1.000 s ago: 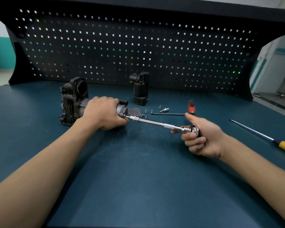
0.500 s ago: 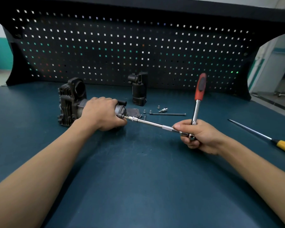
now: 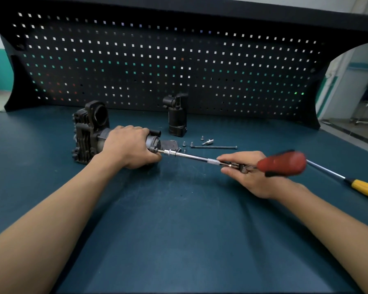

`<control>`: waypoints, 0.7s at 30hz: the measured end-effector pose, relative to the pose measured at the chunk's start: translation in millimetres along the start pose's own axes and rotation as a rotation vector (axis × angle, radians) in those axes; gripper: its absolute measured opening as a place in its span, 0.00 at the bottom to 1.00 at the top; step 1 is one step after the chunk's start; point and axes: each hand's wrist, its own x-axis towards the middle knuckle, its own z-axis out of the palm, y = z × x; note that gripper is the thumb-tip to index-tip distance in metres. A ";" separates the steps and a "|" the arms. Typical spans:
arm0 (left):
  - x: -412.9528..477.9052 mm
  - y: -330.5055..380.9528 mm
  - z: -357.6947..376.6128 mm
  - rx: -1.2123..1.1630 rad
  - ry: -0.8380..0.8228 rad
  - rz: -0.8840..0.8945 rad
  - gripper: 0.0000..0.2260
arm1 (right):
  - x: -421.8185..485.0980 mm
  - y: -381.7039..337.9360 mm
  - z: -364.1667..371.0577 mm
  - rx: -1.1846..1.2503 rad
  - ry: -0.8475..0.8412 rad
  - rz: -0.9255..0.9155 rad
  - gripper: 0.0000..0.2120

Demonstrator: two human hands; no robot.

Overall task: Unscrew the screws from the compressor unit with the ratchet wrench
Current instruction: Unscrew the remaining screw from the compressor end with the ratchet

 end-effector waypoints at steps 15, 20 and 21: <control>1.6 0.8 0.1 -0.001 0.011 0.009 0.23 | 4.5 4.5 7.2 0.166 0.077 0.047 0.06; 1.5 -0.7 1.5 -0.002 0.022 0.009 0.23 | 6.8 -9.8 4.2 0.627 -0.060 0.455 0.27; 1.3 -0.4 1.9 -0.006 0.020 0.009 0.23 | 7.8 -12.9 3.0 0.698 -0.051 0.568 0.28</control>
